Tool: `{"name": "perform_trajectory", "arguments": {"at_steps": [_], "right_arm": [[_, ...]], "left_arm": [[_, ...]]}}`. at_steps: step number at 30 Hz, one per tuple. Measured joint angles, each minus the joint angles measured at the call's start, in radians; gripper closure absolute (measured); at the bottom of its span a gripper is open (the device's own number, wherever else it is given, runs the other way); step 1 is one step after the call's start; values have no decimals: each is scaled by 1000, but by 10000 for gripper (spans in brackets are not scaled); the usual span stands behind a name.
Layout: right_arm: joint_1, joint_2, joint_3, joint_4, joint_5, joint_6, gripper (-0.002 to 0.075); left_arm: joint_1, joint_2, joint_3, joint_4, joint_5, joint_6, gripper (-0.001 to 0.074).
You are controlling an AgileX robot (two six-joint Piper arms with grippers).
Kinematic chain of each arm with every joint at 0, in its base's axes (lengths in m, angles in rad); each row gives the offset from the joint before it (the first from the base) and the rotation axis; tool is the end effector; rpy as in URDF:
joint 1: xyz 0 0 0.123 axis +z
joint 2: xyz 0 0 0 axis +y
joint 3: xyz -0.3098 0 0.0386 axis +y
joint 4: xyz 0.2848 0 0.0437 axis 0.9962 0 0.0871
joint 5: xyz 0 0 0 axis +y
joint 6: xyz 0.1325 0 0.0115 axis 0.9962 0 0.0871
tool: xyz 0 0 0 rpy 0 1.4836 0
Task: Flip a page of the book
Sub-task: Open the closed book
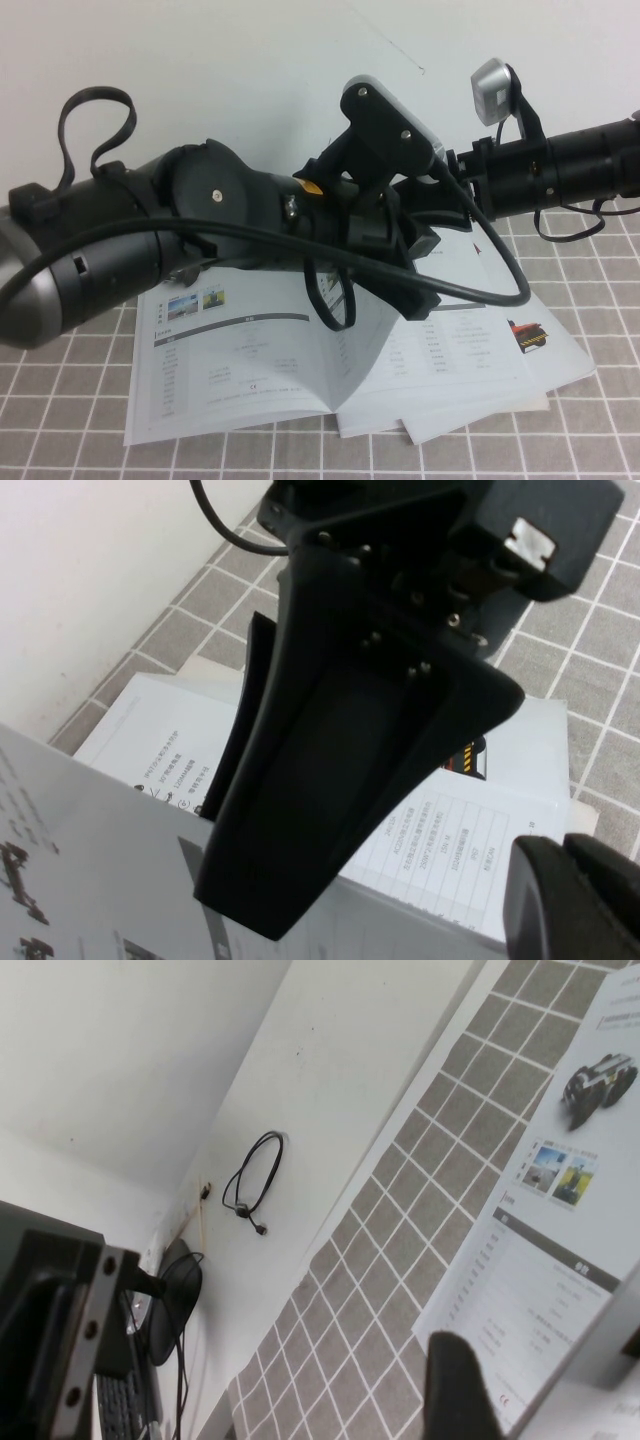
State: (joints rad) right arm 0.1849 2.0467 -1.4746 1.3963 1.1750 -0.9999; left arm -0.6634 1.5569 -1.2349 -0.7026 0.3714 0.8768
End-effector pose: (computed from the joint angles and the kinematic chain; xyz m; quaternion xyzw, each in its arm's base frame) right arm 0.4444 0.2061 0.2205 -0.2000 0.7879 0.5474 0.1991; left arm 0.3197 -0.2895 0.3199 0.4168 0.7546 -0.2115 0.4606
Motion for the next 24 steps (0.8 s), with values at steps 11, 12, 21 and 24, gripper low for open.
{"name": "perform_trajectory", "arguments": {"at_steps": [11,12,21,24], "right_arm": [[0,0,0,-2,0,0,351],[0,0,0,-4,0,0,351],[0,0,0,-28,0,0,351],[0,0,0,-30,0,0,351]], "left_arm": [[0,1,0,23,6,1,738],[0,1,0,29,15,1,738],[0,1,0,129,60,-68,738],[0,1,0,149,67,-90,738]]}}
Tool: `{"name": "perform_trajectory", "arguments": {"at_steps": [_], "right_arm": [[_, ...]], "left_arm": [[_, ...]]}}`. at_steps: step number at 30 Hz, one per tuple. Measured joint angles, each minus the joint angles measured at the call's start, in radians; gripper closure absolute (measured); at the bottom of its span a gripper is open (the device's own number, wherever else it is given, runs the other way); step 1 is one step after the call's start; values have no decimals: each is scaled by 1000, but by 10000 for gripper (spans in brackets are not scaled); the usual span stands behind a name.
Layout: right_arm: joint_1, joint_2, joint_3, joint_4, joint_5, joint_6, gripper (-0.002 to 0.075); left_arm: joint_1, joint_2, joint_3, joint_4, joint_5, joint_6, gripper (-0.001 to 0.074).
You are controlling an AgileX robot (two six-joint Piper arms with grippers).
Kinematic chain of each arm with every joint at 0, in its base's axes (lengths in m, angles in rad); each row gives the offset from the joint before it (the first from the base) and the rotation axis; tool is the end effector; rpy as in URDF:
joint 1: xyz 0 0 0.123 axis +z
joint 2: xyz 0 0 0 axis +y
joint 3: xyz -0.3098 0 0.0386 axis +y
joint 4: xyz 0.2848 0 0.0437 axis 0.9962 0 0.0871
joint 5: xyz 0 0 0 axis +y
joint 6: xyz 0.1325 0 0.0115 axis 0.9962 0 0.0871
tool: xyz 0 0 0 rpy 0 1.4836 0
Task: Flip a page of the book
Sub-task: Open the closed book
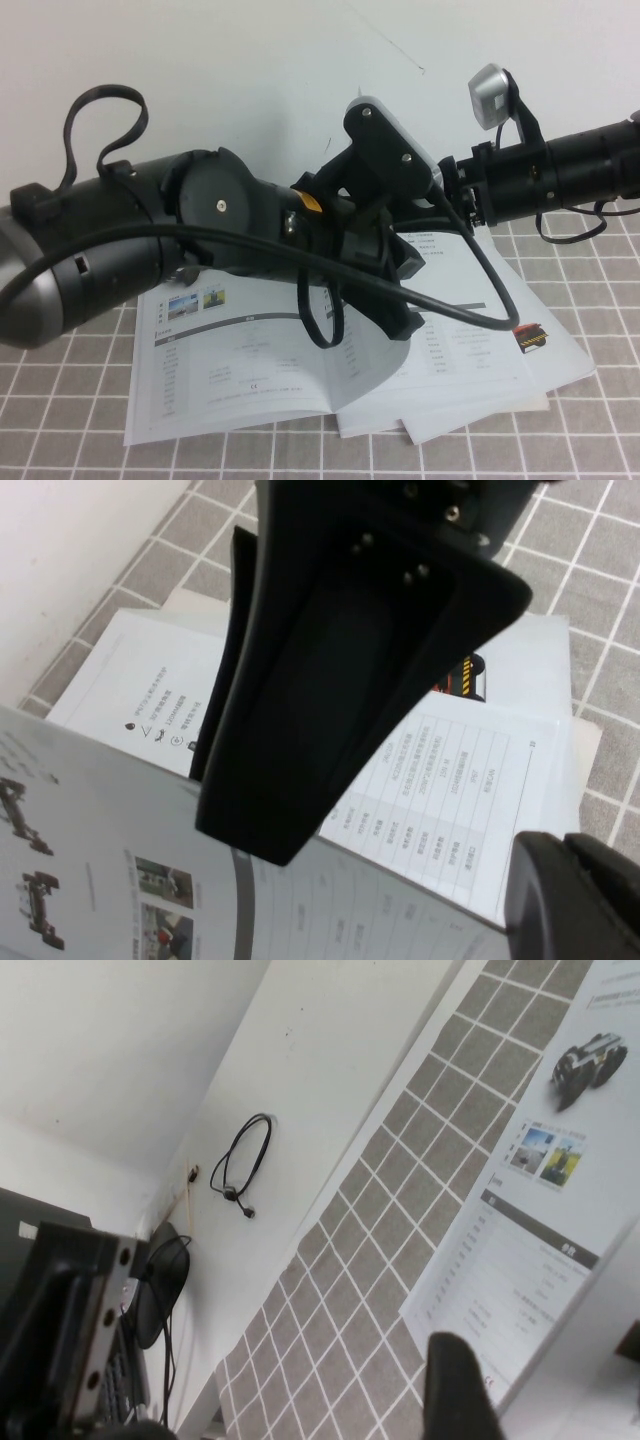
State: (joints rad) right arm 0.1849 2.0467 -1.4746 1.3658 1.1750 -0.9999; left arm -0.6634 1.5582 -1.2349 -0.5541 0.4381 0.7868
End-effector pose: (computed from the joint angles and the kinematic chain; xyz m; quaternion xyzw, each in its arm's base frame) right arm 0.4428 0.2051 0.2173 -0.2096 0.7931 0.5378 0.1945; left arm 0.3161 -0.2848 0.3093 0.4455 0.7634 -0.1858 0.4292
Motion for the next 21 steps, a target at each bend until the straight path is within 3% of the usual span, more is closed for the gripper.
{"name": "perform_trajectory", "arguments": {"at_steps": [21], "right_arm": [[8,0,0,-29,1,-2,351]], "left_arm": [[0,0,0,25,13,-37,738]]}}
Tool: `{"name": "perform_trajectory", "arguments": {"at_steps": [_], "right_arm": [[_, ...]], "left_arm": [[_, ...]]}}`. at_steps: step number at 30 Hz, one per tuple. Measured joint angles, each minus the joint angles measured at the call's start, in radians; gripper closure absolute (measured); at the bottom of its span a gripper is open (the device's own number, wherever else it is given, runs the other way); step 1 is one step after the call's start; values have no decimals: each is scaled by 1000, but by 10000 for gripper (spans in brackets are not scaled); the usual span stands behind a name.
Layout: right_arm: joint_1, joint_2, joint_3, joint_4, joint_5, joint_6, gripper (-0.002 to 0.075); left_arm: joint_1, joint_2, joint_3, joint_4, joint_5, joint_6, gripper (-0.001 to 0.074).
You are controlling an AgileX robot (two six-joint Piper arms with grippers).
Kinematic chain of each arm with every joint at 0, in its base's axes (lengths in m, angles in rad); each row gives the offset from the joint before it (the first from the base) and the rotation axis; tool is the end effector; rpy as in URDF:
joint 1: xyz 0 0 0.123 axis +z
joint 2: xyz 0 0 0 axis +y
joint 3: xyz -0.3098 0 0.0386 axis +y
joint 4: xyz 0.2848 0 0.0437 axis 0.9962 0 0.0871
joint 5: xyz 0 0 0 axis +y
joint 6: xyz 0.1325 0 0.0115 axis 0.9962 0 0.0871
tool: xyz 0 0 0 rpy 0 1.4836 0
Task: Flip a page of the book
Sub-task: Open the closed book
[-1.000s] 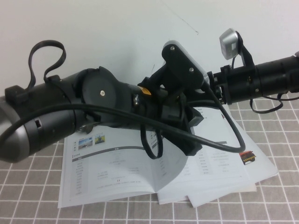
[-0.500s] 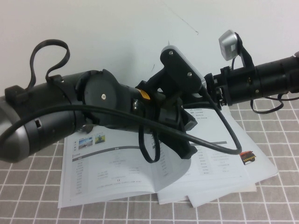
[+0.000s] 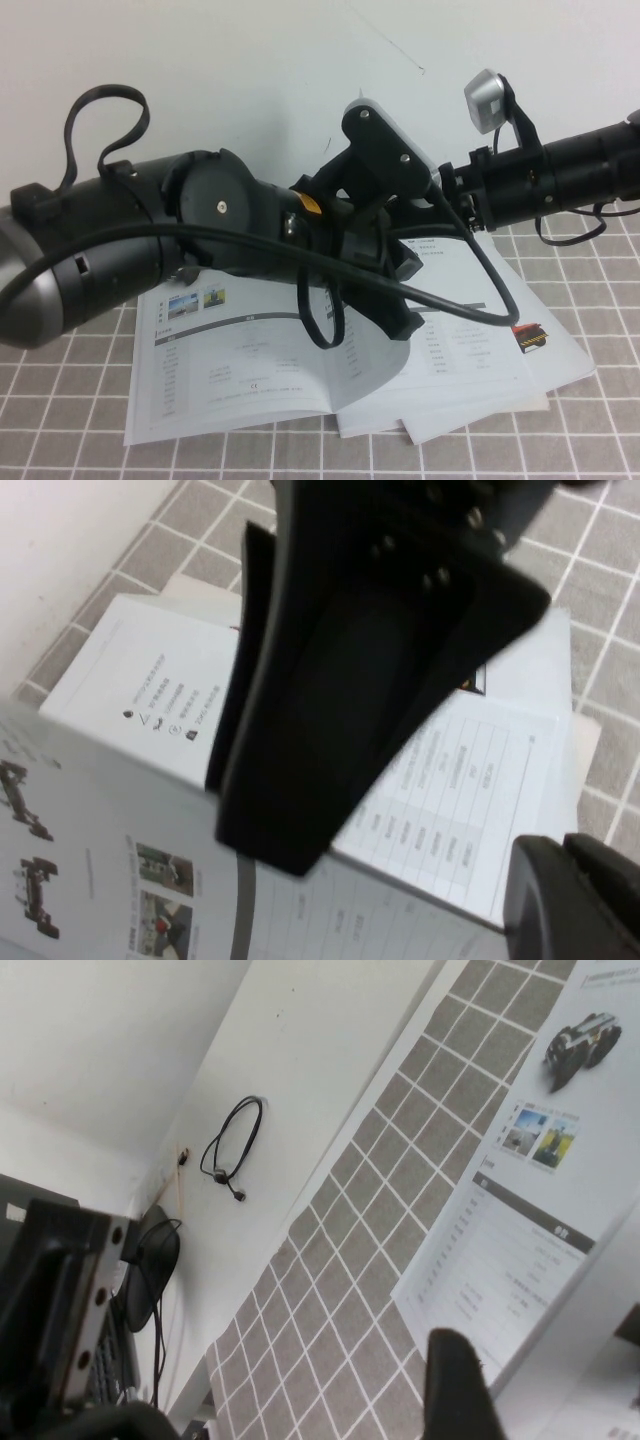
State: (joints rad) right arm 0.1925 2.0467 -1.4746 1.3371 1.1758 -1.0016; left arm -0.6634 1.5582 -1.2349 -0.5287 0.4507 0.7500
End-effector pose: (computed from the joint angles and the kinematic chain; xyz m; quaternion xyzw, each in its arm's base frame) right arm 0.4398 0.2074 0.2143 -0.2224 0.7967 0.5294 0.1883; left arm 0.3155 -0.2837 0.3075 0.4419 0.7700 -0.1854 0.4213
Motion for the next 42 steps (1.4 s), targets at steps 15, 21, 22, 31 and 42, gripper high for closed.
{"name": "perform_trajectory", "arguments": {"at_steps": [15,21,22,31,42], "right_arm": [[52,0,0,0,-8,0,351],[58,0,0,0,-17,-2,351],[58,0,0,0,-19,-4,351],[59,0,0,5,-23,-6,351],[51,0,-8,-6,-23,-31,351]], "left_arm": [[-7,0,0,-154,-51,8,738],[-11,4,0,-220,-21,83,738],[-11,8,0,-223,-16,90,738],[-17,115,0,-211,-2,115,738],[-17,151,0,-89,17,52,738]]}}
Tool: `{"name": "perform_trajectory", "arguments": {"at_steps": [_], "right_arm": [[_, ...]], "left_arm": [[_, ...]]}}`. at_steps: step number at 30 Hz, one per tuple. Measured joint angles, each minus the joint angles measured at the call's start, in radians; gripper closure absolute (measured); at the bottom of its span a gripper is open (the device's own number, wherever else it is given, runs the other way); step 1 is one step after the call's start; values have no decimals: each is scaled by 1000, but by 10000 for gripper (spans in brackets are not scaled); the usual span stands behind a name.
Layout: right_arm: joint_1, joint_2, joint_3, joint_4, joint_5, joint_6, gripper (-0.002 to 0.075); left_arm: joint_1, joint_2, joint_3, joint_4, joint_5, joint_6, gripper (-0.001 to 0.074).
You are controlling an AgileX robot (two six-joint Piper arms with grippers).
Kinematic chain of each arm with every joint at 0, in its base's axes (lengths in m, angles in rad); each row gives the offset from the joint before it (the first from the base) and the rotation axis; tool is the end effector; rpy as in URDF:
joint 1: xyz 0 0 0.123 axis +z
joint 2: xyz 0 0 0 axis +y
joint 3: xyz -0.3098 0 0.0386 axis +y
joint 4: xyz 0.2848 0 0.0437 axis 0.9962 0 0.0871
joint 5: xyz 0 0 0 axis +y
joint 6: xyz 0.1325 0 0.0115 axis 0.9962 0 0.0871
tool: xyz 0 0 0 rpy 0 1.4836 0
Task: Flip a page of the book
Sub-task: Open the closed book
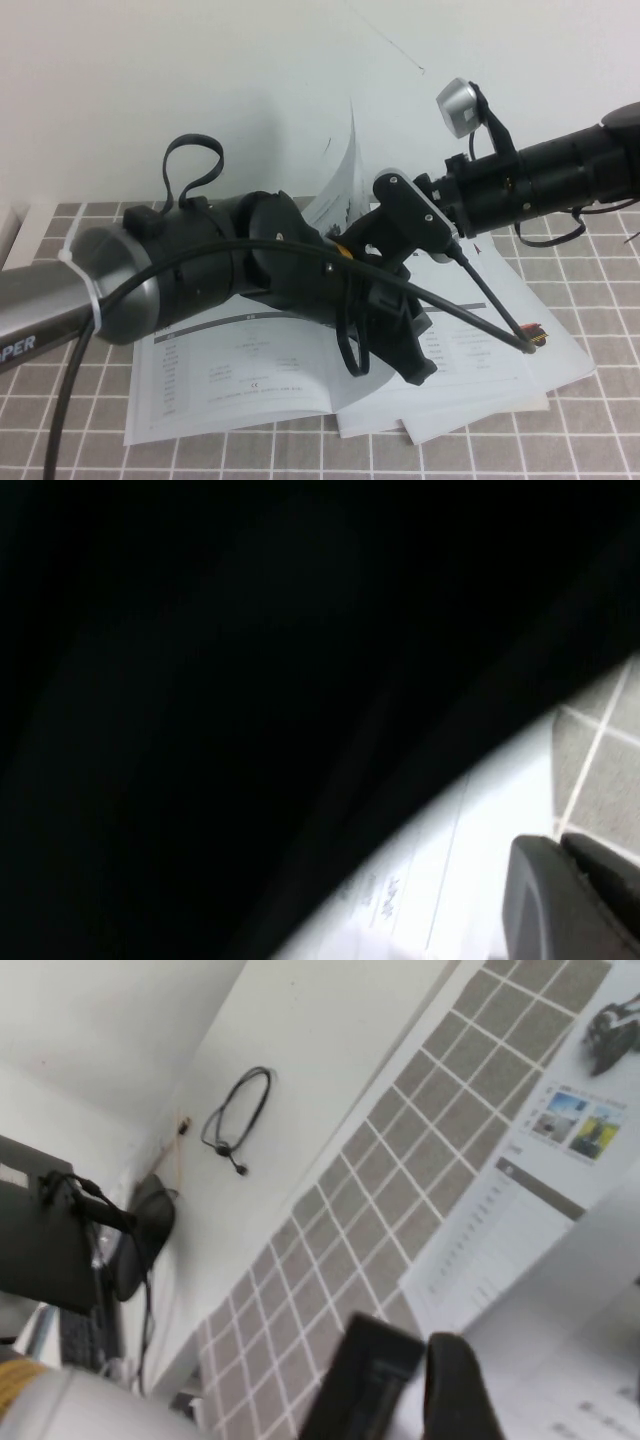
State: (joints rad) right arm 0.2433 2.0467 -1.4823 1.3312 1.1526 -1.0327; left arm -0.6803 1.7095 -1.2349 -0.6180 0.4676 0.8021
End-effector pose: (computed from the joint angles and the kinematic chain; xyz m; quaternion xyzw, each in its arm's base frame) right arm 0.4325 0.2290 0.2149 -0.2535 0.7908 0.5228 0.1926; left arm 0.3247 -0.3074 0.2431 0.4503 0.7974 -0.2028 0.3467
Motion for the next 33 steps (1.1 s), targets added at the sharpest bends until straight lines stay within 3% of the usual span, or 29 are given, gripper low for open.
{"name": "perform_trajectory", "arguments": {"at_steps": [9,14,20,27,33], "right_arm": [[-98,0,-167,-186,35,62,354],[-124,4,-207,-418,44,156,442],[-59,118,-211,-572,48,206,679],[41,228,-211,-719,48,250,725],[62,237,-213,-828,45,320,727]], "left_arm": [[0,2,0,110,4,-121,738],[0,2,0,125,4,-148,738],[0,2,0,127,4,-158,738],[0,2,0,146,-3,-158,738],[0,2,0,204,1,-211,738]]}}
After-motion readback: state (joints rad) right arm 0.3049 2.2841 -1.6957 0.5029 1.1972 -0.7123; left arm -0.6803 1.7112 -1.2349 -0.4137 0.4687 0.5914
